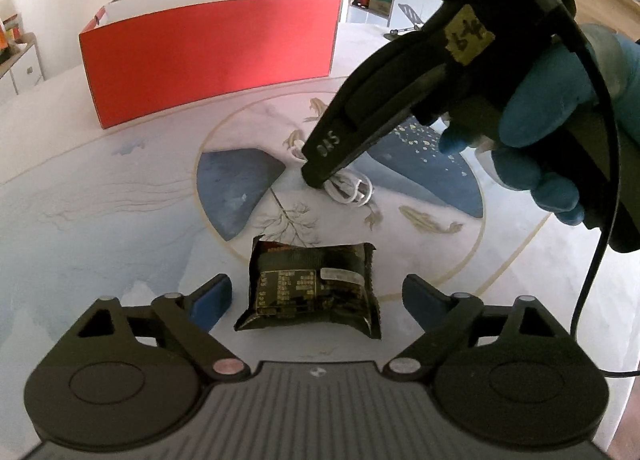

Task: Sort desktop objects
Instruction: 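Close the right tool on the white USB cable while the left tool grasps the black foil packet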

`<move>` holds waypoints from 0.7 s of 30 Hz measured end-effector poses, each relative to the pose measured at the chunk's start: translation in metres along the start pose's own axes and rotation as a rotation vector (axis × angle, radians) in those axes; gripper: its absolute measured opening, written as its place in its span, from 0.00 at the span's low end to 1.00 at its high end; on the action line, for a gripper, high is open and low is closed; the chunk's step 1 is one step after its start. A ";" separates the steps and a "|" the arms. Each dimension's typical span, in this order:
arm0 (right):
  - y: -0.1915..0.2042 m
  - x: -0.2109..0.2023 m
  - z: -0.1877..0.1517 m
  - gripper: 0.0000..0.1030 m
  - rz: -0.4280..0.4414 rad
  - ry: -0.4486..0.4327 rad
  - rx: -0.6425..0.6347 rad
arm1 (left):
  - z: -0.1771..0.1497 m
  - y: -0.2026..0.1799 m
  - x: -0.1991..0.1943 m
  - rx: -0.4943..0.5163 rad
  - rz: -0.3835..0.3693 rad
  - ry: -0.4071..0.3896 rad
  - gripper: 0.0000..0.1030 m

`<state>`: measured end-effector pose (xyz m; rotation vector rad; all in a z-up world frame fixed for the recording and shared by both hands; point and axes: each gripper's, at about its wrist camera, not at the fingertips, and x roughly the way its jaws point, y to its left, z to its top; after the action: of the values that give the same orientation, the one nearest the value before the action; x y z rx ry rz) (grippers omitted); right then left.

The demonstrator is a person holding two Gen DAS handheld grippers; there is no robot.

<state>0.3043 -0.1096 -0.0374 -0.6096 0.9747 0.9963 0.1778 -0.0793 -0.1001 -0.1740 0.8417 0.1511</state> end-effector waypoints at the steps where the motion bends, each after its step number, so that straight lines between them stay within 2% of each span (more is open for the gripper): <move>1: -0.002 0.000 -0.001 0.12 0.000 0.000 0.009 | 0.002 -0.002 0.000 0.000 0.002 -0.001 0.87; 4: -0.005 0.000 -0.002 0.12 -0.003 -0.001 0.024 | 0.002 -0.003 0.000 0.005 0.010 -0.006 0.79; 8: -0.007 -0.001 -0.003 0.11 -0.005 0.000 0.034 | 0.010 0.001 0.003 0.015 0.027 -0.010 0.63; 10: -0.007 0.000 -0.002 0.11 -0.004 0.001 0.035 | 0.012 0.001 0.003 0.017 0.032 -0.007 0.59; 21: -0.009 -0.003 -0.001 0.11 0.013 -0.009 0.037 | 0.020 0.017 -0.007 -0.003 0.049 -0.015 0.54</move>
<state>0.3120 -0.1155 -0.0350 -0.5682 0.9879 0.9896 0.1847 -0.0588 -0.0835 -0.1553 0.8314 0.1997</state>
